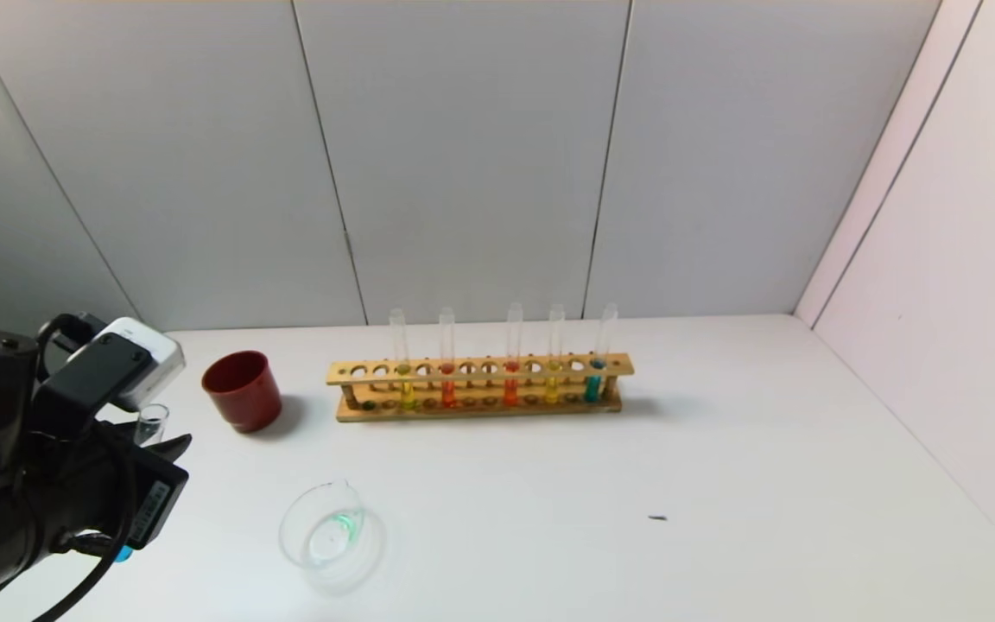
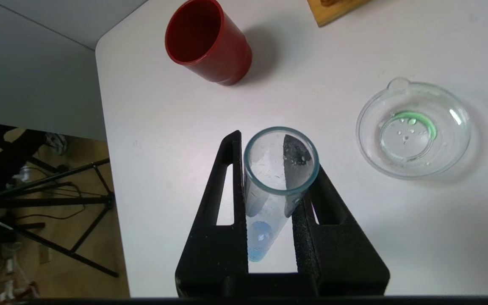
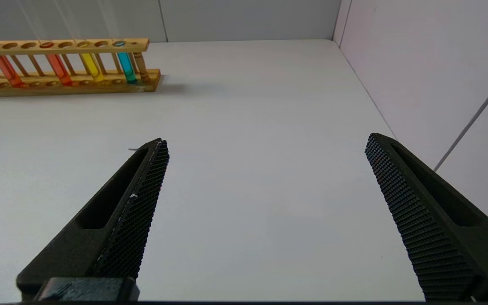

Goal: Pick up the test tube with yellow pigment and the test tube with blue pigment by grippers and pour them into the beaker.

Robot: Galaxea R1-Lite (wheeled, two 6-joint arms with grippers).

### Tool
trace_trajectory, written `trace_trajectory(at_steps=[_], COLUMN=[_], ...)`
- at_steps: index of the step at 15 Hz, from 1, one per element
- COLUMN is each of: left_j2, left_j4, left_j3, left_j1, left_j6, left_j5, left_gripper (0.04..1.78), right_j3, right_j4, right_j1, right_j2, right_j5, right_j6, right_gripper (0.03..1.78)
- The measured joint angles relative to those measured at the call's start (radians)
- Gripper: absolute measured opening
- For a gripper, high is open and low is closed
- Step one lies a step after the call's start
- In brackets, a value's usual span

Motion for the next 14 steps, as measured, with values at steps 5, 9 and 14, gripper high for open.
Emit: trace_trajectory(at_steps=[5, 9, 14], left_j2=[0.085, 0.17, 0.295], left_j4=[0.002, 0.009, 0.009], left_j3=[0.011, 0.007, 0.001], left_j1=[-0.001, -0.006, -0.086], left_j6=[0.063, 0.121, 0.144], left_j5=[-0.002, 0.0, 0.077], left_gripper=[0.34, 0.34, 0.34], right_j3=[0.0, 0.0, 0.0], right_j4=[0.0, 0.0, 0.0], right_j1=[0.0, 0.0, 0.0], right_j2=[0.0, 0.0, 0.0], right_j5=[0.0, 0.0, 0.0], right_j6=[0.0, 0.0, 0.0], right_gripper=[1.7, 1.7, 1.7])
